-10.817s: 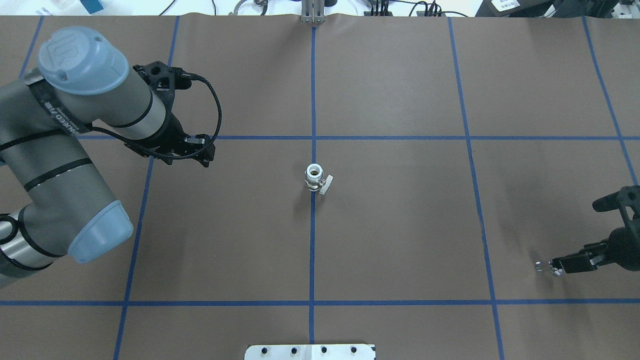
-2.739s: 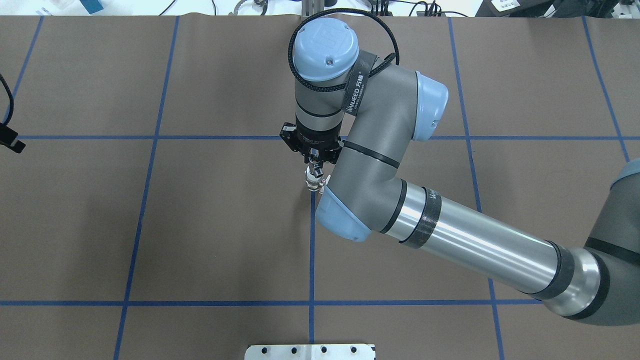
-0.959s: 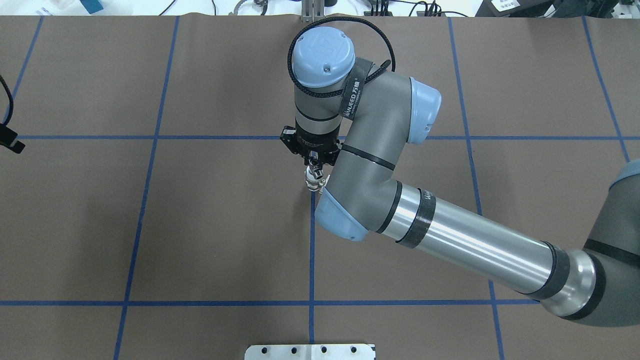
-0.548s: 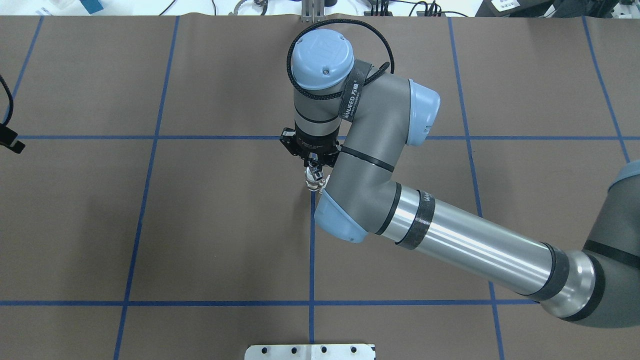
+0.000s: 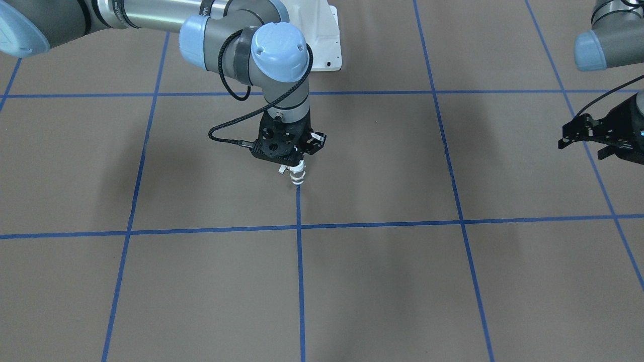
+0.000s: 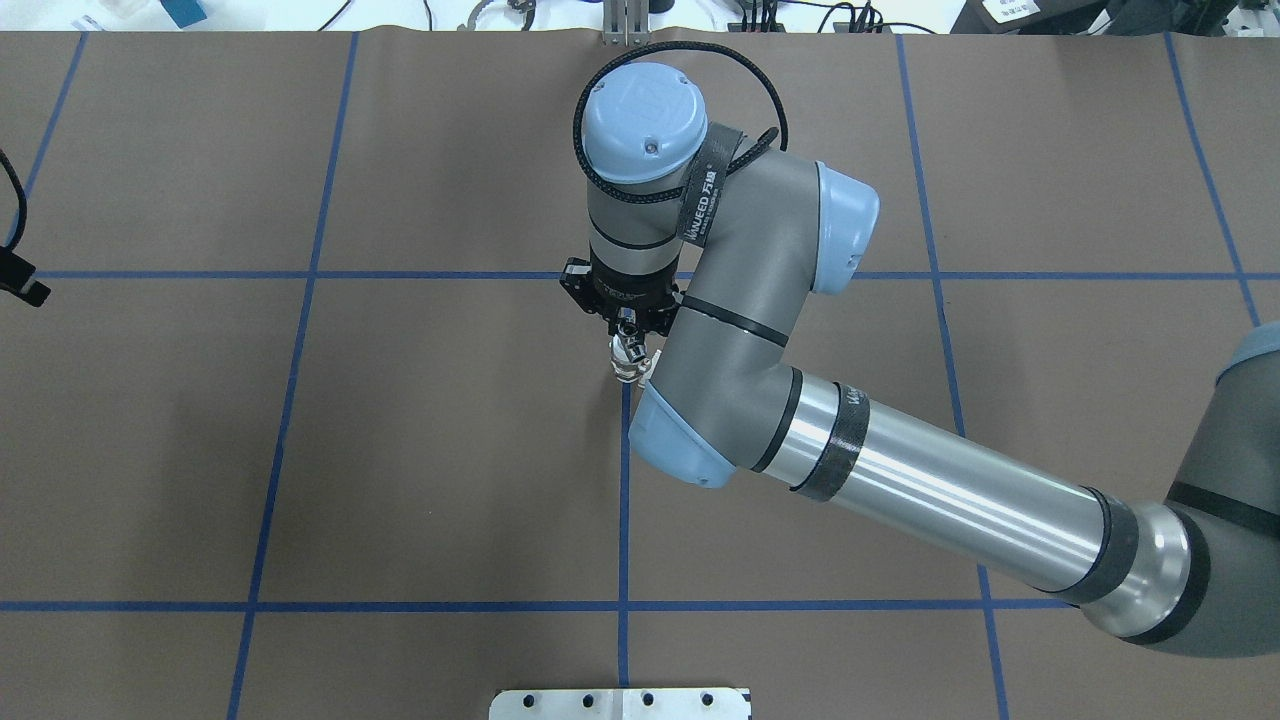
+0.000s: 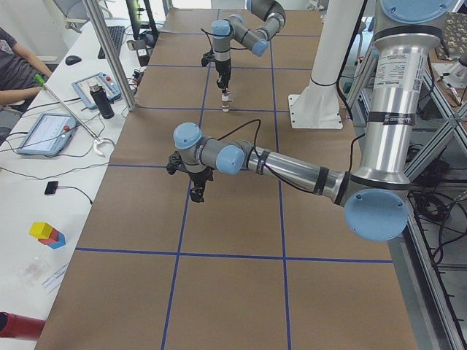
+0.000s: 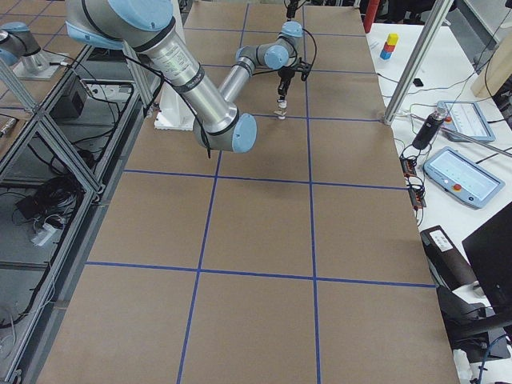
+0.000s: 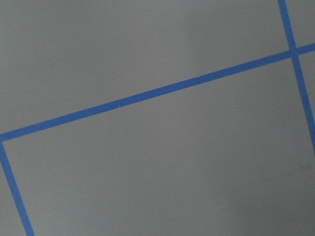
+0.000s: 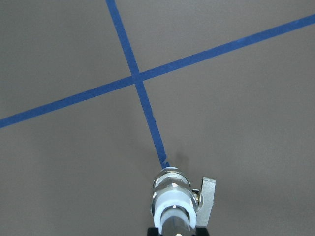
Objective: Assemble PPR valve and pipe with both arms
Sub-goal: 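Press the silver pipe down into the valve top with the right gripper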
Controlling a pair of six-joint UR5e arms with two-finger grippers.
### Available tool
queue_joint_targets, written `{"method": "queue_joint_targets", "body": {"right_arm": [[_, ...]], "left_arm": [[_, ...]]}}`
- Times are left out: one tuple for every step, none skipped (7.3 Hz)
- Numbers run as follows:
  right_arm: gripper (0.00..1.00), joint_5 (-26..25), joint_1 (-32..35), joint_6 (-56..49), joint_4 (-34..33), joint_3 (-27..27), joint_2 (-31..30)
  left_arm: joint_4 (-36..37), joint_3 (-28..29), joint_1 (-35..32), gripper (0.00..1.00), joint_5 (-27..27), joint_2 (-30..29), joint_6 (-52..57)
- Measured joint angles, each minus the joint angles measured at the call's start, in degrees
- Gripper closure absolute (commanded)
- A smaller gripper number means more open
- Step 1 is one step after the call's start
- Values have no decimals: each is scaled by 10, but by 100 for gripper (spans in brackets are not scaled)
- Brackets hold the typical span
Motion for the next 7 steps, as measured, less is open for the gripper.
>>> {"method": "queue_joint_targets", "body": {"right_arm": [[100,0,0,0,4,0,-1],[100,0,0,-1,8,0,-2],[100,0,0,-1,10,0,-2],[91,0,0,-1,10,0,-3],[75,0,0,-1,11,0,-4],[64,0,0,-1,11,0,-4],[54,0,0,-2,11,0,-5]], "left_arm": [[0,0,0,0,0,0,0],[0,0,0,0,0,0,0],[0,0,0,0,0,0,0],[0,0,0,0,0,0,0],[0,0,0,0,0,0,0],[0,0,0,0,1,0,-1],[0,0,0,0,1,0,-1]]}}
